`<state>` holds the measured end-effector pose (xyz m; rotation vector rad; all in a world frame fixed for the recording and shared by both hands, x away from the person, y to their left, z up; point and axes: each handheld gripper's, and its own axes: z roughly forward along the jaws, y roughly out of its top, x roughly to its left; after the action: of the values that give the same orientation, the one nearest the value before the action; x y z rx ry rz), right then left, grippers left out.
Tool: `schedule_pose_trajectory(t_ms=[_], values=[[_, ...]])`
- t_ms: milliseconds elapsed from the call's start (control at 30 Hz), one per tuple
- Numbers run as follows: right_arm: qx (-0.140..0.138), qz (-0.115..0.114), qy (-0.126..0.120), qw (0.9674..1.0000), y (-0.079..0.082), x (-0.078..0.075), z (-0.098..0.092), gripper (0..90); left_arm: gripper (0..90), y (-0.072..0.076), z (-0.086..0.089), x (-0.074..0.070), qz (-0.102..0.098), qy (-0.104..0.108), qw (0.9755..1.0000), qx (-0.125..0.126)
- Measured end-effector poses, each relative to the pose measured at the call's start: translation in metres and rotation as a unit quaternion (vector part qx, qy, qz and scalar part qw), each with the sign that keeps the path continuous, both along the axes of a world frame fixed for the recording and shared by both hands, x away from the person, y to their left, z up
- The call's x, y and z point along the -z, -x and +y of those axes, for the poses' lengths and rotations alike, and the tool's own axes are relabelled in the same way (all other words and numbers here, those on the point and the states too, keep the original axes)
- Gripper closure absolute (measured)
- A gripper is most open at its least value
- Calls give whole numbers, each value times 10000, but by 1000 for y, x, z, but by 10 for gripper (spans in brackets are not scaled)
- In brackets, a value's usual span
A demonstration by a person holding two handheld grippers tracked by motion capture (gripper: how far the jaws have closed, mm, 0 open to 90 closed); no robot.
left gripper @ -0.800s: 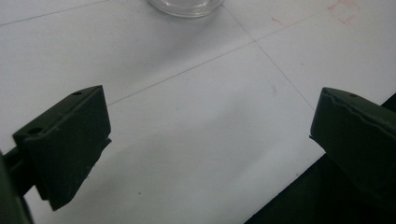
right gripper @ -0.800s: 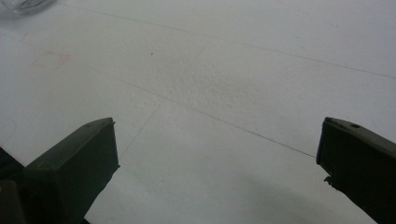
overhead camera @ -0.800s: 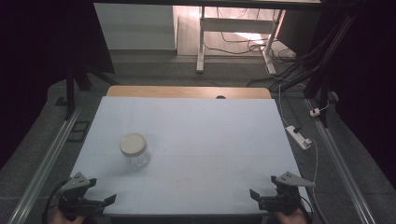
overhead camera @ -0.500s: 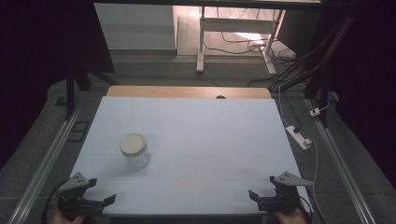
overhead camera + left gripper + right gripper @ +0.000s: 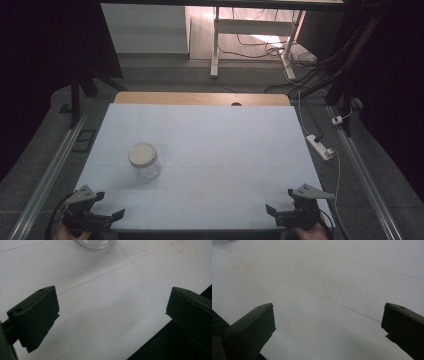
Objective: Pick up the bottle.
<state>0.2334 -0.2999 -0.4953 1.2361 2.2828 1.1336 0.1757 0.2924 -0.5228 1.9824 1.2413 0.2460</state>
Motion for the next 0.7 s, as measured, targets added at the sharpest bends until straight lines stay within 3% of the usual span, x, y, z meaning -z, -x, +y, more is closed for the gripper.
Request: schedule_pose_trajectory(t_ms=[167, 700], values=[[-55, -8, 52, 10000, 0, 0, 1, 0, 0, 0, 2, -1, -54, 115, 9999, 21], [-97, 33, 85, 9999, 0, 1, 2, 2, 0, -4, -4, -7, -468, 2, 9988, 166]])
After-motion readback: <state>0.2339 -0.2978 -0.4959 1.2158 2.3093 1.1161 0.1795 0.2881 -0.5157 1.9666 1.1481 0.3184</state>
